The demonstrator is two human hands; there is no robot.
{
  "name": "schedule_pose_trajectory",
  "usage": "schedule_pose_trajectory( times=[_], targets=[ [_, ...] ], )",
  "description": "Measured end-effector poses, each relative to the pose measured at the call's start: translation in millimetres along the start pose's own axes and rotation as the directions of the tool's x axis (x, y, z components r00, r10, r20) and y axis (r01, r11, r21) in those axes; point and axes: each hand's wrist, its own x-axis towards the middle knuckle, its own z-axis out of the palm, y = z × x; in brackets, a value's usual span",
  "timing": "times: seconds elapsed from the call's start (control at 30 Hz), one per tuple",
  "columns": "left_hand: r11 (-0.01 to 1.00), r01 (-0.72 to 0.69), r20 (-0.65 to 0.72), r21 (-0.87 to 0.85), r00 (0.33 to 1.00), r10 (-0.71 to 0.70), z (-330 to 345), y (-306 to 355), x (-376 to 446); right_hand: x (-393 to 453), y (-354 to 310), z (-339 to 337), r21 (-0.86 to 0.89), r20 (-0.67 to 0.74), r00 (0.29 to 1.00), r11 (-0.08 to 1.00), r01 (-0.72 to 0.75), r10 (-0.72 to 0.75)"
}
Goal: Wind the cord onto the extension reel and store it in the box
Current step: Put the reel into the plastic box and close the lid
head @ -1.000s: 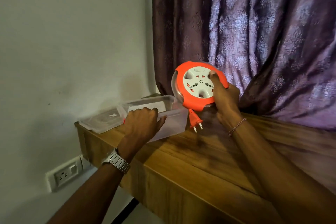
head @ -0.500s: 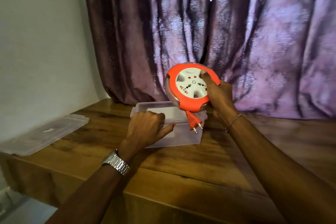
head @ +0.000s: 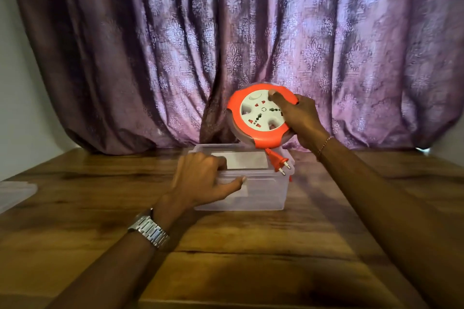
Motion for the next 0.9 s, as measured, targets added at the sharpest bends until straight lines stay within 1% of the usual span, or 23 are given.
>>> schedule_pose_trajectory(
  times=[0.1, 0.13, 0.2, 0.23, 0.27, 0.33, 0.4, 0.43, 0.5, 0.6, 0.7, 0.8, 0.83, 0.9],
  targets=[
    [0.996, 0.033, -0.020, -0.089, 0.999, -0.035, -11, -9, 11, 13, -5, -2, -0.032, 0.064, 0.997, 0.998, 0.049, -0.047],
    [0.993, 0.065, 0.012, -0.096, 0.998, -0.064, -12, -15, 15, 16, -5, -1, -0.050, 0.090, 0.994, 0.996, 0.071, -0.066],
    [0.979, 0.151, 0.148, -0.138, 0.980, -0.130, -13, -29, 17, 20, -4, 5, -0.105, 0.140, 0.984, 0.986, 0.127, -0.112],
    [0.960, 0.192, 0.216, -0.204, 0.965, -0.148, -14, -35, 15, 20, -1, 9, -0.128, 0.171, 0.977, 0.980, 0.154, -0.131],
    [0.932, 0.220, 0.250, -0.287, 0.957, -0.149, -16, -39, 13, 19, 2, 13, -0.142, 0.211, 0.967, 0.974, 0.176, -0.144],
    [0.872, 0.243, 0.267, -0.424, 0.954, -0.136, -17, -41, 7, 13, 11, 20, -0.181, 0.309, 0.938, 0.958, 0.221, -0.158],
    [0.811, 0.307, 0.296, -0.497, 0.939, -0.174, -13, -40, 2, 8, 24, 26, -0.228, 0.393, 0.909, 0.943, 0.241, -0.137],
    [0.786, 0.331, 0.304, -0.522, 0.933, -0.191, -10, -40, 0, 6, 30, 28, -0.239, 0.433, 0.896, 0.946, 0.220, -0.099],
    [0.740, 0.358, 0.309, -0.569, 0.927, -0.211, -6, -40, -2, 1, 38, 30, -0.255, 0.509, 0.860, 0.958, 0.128, 0.020],
    [0.686, 0.385, 0.315, -0.617, 0.920, -0.233, 1, -41, -3, -3, 43, 30, -0.332, 0.598, 0.784, 0.942, 0.053, 0.167],
    [0.664, 0.388, 0.324, -0.639, 0.919, -0.226, 5, -42, -4, -2, 44, 33, -0.412, 0.655, 0.691, 0.911, -0.013, 0.306],
    [0.642, 0.389, 0.337, -0.660, 0.918, -0.210, 5, -41, -4, -4, 46, 39, -0.461, 0.698, 0.573, 0.882, -0.099, 0.429],
    [0.639, 0.391, 0.335, -0.662, 0.917, -0.215, 5, -41, -4, -6, 47, 41, -0.471, 0.699, 0.554, 0.874, -0.117, 0.452],
    [0.653, 0.414, 0.332, -0.634, 0.908, -0.254, 7, -42, -5, -9, 49, 45, -0.484, 0.689, 0.550, 0.865, -0.136, 0.472]
  ],
)
